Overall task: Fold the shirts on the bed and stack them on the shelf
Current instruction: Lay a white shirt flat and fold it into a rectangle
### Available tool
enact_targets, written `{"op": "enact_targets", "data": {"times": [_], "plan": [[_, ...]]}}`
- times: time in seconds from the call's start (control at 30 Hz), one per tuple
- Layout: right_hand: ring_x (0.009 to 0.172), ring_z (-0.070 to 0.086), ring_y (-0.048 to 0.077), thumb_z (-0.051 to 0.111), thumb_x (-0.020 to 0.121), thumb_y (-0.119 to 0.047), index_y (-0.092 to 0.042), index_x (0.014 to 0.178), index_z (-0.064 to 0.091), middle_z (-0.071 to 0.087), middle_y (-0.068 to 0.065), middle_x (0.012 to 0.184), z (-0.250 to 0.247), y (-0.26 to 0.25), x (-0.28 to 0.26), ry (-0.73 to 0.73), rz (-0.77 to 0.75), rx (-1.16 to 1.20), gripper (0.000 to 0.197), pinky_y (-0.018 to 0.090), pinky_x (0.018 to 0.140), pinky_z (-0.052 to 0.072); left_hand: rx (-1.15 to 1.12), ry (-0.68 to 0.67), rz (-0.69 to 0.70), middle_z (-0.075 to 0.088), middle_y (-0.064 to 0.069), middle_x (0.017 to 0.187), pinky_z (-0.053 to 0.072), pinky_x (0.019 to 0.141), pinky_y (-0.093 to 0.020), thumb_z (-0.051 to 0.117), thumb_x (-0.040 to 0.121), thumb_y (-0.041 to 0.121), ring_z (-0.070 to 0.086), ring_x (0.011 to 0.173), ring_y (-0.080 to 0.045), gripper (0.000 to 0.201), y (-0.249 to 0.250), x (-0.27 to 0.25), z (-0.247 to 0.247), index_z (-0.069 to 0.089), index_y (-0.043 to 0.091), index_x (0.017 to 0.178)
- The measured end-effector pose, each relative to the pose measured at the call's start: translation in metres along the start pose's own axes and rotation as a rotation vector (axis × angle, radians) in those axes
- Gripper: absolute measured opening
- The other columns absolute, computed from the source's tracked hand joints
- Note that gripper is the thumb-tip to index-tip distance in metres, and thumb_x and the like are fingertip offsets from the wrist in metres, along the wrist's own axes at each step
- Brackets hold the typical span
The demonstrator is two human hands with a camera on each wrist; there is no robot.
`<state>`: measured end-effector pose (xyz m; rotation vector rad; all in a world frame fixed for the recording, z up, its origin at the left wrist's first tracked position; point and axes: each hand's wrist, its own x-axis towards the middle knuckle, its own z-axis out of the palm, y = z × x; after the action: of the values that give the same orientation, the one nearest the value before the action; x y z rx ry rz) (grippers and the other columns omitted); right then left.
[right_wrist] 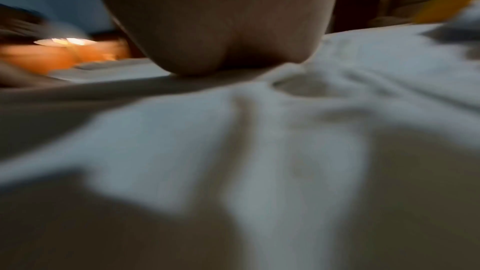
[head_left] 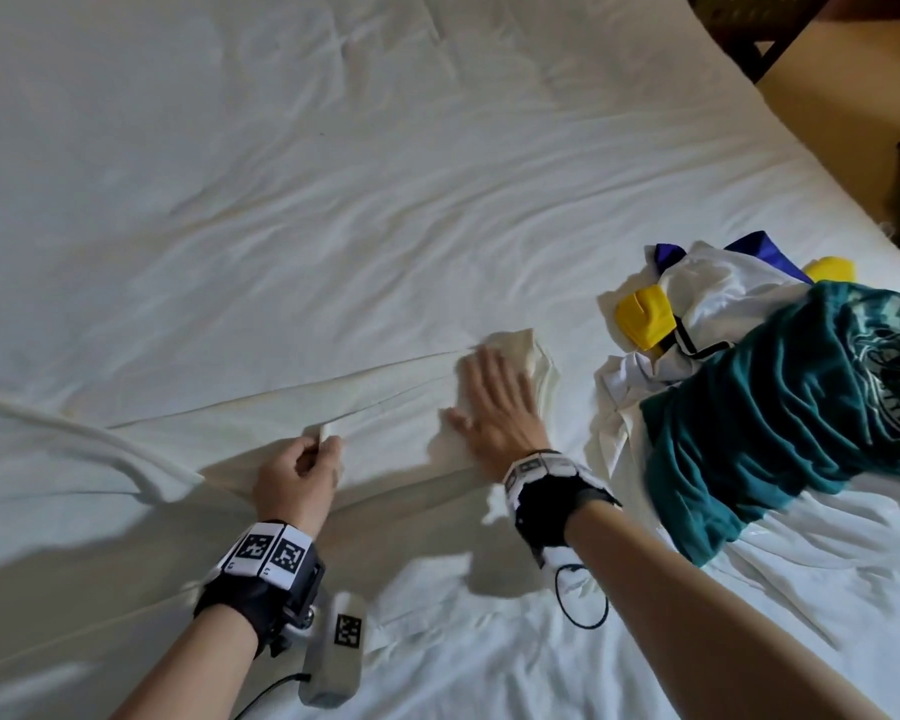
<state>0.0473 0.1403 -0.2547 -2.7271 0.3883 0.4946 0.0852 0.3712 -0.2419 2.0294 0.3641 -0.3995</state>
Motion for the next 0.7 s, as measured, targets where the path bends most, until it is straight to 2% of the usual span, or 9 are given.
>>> {"op": "enact_targets", "data": {"times": [0.07,0.13,0.23,0.3,0.33,0.4,0.53,0.6,0.7], "plan": [[0.142,-0.031,0.013,0.021,0.098,-0.059,-0.026,0.152,-0.016,-0.033,-0.006,0.154,-0.011,0.016,0.008,-0.006,0.227,0.056,0.073,0.060,0.111,-0.021,-0.009,0.000,0.002,0.063,-0.003,0.069,0.043,0.053,-0.017,0.065,0.091,0.026,0.057,0.065,-0.021,0.021,-0.001,0.000,0.000,0.066,0.008,0.081],[0.142,-0.032,0.016,0.020,0.098,-0.059,-0.022,0.153,-0.017,-0.032,-0.004,0.156,-0.017,0.007,0.004,0.051,0.305,0.063,0.076,0.062,0.110,-0.021,0.005,-0.005,-0.001,0.064,-0.003,0.072,0.043,0.063,-0.024,0.065,0.091,0.028,0.062,0.075,-0.028,0.021,-0.002,0.002,0.001,0.066,0.008,0.082],[0.144,-0.029,0.017,0.021,0.099,-0.055,-0.020,0.153,-0.011,-0.027,-0.003,0.158,-0.012,-0.036,-0.019,0.154,0.006,-0.015,0.071,0.060,0.113,-0.016,0.034,0.030,0.048,0.065,0.000,0.071,0.044,0.061,-0.020,0.069,0.087,0.024,0.064,0.070,-0.022,0.014,0.005,-0.001,-0.004,0.067,0.010,0.084],[0.145,-0.026,0.015,0.023,0.100,-0.050,-0.020,0.155,-0.003,-0.024,-0.004,0.159,0.002,-0.072,-0.038,0.132,-0.221,0.028,0.068,0.058,0.115,-0.012,0.071,0.055,0.166,0.065,0.006,0.074,0.041,0.056,-0.005,0.069,0.084,0.017,0.060,0.064,-0.008,0.007,0.013,-0.004,-0.018,0.068,0.013,0.090],[0.145,-0.025,0.015,0.025,0.100,-0.046,-0.019,0.156,0.000,-0.023,-0.004,0.160,0.013,-0.089,-0.046,0.100,-0.291,0.050,0.067,0.058,0.116,-0.010,0.132,0.047,0.242,0.064,0.009,0.075,0.041,0.058,-0.006,0.067,0.083,0.015,0.059,0.064,-0.006,0.008,0.014,-0.001,-0.029,0.066,0.016,0.091],[0.148,-0.015,0.019,0.036,0.098,-0.036,-0.016,0.154,0.015,-0.010,0.000,0.163,0.036,-0.119,-0.056,0.097,-0.385,0.074,0.063,0.059,0.118,-0.001,0.362,-0.022,0.349,0.064,0.012,0.079,0.047,0.066,-0.022,0.063,0.082,0.021,0.060,0.069,-0.011,0.009,0.009,0.010,-0.063,0.061,0.024,0.090],[0.141,0.036,0.028,0.064,0.074,-0.016,-0.013,0.120,0.061,0.051,0.005,0.142,0.066,-0.176,-0.061,0.236,-0.536,0.115,0.045,0.067,0.108,0.026,1.077,-0.190,0.530,0.062,0.009,0.098,0.037,0.083,-0.035,0.046,0.066,0.036,0.056,0.097,-0.019,0.031,-0.005,0.048,-0.153,0.054,0.028,0.095],[0.130,0.050,0.029,0.069,0.070,-0.017,-0.012,0.116,0.063,0.061,0.004,0.128,0.072,-0.205,-0.059,0.253,-0.540,0.161,0.047,0.065,0.106,0.033,1.396,-0.241,0.486,0.056,0.010,0.118,0.031,0.093,-0.042,0.048,0.065,0.036,0.048,0.115,-0.017,0.050,-0.004,0.067,-0.189,0.051,0.029,0.114],[0.115,0.056,0.029,0.069,0.067,-0.020,-0.013,0.123,0.057,0.061,0.004,0.120,0.076,-0.244,-0.051,0.226,-0.480,0.201,0.058,0.049,0.102,0.042,1.601,-0.203,0.452,0.048,0.007,0.129,0.022,0.106,-0.058,0.058,0.078,0.027,0.040,0.126,-0.017,0.054,-0.002,0.091,-0.224,0.042,0.027,0.129]]}}
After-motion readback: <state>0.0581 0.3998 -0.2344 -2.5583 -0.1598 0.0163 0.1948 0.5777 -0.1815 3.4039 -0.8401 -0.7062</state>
